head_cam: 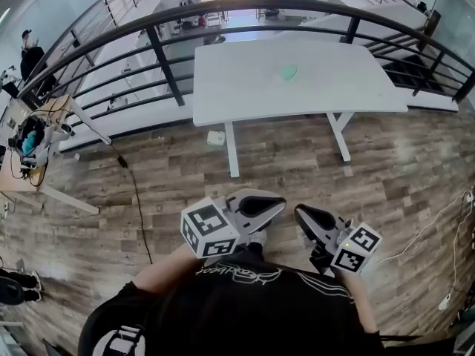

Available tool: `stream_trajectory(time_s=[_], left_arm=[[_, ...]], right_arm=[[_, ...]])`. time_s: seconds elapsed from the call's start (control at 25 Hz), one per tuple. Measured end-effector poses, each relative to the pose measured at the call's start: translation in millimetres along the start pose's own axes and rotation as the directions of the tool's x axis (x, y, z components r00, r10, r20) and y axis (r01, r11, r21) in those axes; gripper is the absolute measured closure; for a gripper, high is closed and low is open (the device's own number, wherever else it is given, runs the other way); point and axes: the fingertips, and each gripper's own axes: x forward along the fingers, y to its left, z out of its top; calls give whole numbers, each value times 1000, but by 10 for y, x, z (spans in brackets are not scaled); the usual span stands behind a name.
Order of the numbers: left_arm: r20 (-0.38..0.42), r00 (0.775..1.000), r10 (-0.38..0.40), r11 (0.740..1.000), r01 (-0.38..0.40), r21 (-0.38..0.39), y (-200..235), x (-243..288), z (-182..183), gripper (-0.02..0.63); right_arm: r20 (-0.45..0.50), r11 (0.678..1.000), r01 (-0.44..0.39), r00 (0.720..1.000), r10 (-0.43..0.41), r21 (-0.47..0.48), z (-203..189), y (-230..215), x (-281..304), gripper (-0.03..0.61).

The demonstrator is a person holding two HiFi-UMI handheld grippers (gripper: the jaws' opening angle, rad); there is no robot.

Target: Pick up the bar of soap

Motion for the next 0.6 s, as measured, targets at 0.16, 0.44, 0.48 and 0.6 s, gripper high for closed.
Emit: stream_trajectory(time_s=[0.16, 0.44, 0.48, 0.6], left_arm=[[10, 1000, 0, 1000, 0, 7, 728, 171, 375, 606], [10, 999, -32, 999, 32, 19, 1663, 445, 792, 606], [11, 999, -38, 999, 37, 20, 1760, 470, 826, 606], [28, 997, -70, 997, 69, 14, 1966, 497, 930, 606]], right_arm=[[-10, 1000, -6, 1000, 5, -14, 414, -492, 436, 557], [6, 999, 25, 1000, -25, -46, 986, -1244, 965, 557], [10, 998, 31, 999, -31, -50, 1045, -1325, 1026, 557], [26, 996, 50, 999, -48, -69, 1213, -1487, 1168, 557]])
